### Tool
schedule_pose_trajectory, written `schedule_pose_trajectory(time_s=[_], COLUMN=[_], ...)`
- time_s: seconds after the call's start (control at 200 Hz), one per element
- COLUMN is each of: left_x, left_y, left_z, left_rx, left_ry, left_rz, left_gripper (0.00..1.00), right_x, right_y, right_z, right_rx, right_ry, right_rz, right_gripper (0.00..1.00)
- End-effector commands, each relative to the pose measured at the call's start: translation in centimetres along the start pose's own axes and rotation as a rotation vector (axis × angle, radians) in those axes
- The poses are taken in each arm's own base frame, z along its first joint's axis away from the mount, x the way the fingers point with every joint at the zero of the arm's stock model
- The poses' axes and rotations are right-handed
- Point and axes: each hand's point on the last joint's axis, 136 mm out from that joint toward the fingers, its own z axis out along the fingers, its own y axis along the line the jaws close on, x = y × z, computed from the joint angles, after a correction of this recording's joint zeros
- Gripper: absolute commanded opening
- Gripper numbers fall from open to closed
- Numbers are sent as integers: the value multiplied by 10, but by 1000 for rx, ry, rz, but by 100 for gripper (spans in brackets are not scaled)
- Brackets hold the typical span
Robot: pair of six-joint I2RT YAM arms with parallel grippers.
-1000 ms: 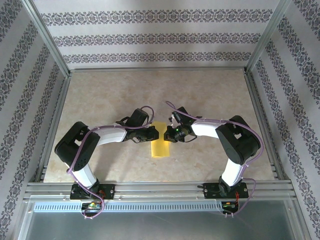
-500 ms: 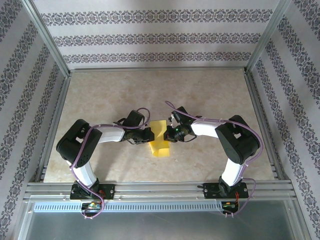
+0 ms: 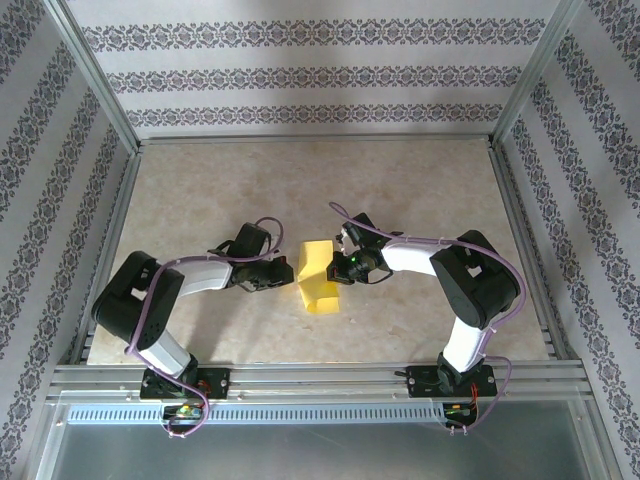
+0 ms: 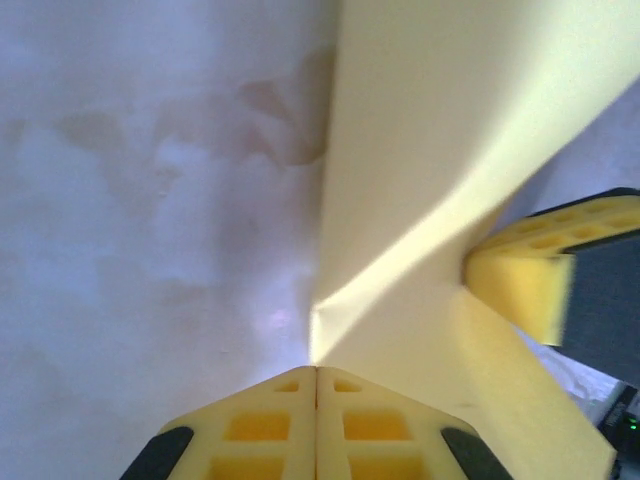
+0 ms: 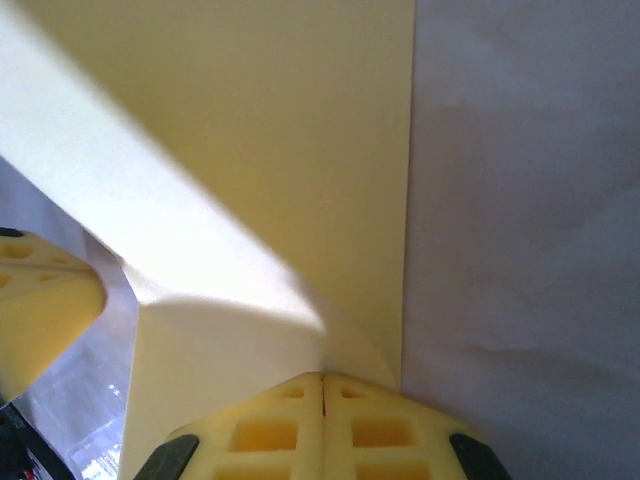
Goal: Fold a paper plane with a square sheet of paper (fold left side to right side)
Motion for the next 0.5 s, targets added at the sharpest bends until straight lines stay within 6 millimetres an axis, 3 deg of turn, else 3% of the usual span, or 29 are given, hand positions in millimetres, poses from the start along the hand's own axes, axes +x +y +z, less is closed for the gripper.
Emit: schedule_pose_trajectory(time_s=[0.0,0.135,0.27,0.495], left_x=[-7,-5,-2,6], left_y=[-22,-42,-50,-41], left_z=[-5,7,22,38], left_rx=[58,96,112,78], left_ry=[-19,21,59,115], left_rz=[67,101,108,108], left_gripper=[7,7,7,7], right_x=[24,25,26,26], right_y=[-53,-53,-53,-52], right_z=[13,13,14,14], right_rx=[204,208,207,206], right_ry=[59,59,63,63], right_rz=[58,60,61,57], right_gripper=[0,0,0,0])
